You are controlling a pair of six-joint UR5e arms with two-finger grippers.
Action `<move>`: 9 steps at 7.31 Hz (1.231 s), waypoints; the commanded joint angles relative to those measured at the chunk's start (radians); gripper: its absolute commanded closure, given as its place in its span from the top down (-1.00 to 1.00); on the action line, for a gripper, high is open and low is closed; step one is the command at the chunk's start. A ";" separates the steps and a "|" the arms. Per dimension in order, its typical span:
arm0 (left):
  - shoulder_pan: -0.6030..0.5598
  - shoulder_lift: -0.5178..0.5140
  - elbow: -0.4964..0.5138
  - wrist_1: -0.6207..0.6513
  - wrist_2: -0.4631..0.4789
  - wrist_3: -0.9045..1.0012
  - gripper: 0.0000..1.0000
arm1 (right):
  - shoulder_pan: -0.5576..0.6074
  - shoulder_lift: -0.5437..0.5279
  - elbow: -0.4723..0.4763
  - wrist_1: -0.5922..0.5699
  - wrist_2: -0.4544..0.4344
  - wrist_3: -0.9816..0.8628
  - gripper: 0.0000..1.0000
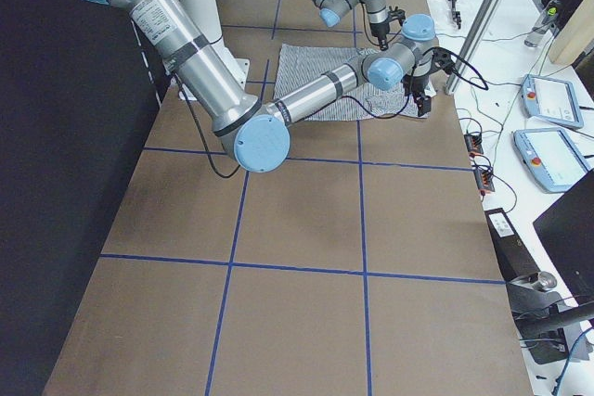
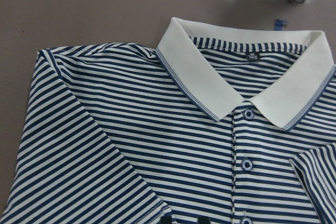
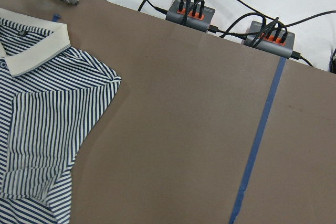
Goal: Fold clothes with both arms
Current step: 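Grasp the sleeve nearest the left gripper and fold it onto the shirt body, then move both grippers down to the shirt hem nearest the robot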
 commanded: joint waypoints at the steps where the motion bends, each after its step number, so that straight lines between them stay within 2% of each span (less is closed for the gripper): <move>1: -0.002 0.153 -0.228 0.040 -0.042 0.041 1.00 | -0.102 -0.020 0.133 -0.006 -0.004 0.262 1.00; 3: -0.002 0.325 -0.544 0.183 -0.045 0.084 1.00 | -0.300 -0.123 0.362 -0.015 -0.133 0.550 1.00; 4: 0.006 0.439 -0.685 0.183 -0.053 0.083 1.00 | -0.418 -0.199 0.492 -0.064 -0.227 0.673 1.00; 5: 0.011 0.529 -0.793 0.179 -0.100 0.081 1.00 | -0.556 -0.237 0.634 -0.212 -0.376 0.757 1.00; 6: 0.044 0.614 -0.870 0.176 -0.094 0.065 1.00 | -0.668 -0.242 0.709 -0.309 -0.467 0.888 0.98; 7: 0.101 0.710 -0.942 0.156 -0.090 0.016 1.00 | -0.762 -0.265 0.725 -0.308 -0.563 1.006 0.97; 8: 0.157 0.766 -0.980 0.118 -0.047 -0.086 1.00 | -0.816 -0.290 0.725 -0.298 -0.633 1.035 0.94; 9: 0.226 0.807 -0.978 0.069 0.018 -0.179 1.00 | -0.845 -0.357 0.723 -0.158 -0.642 1.075 0.93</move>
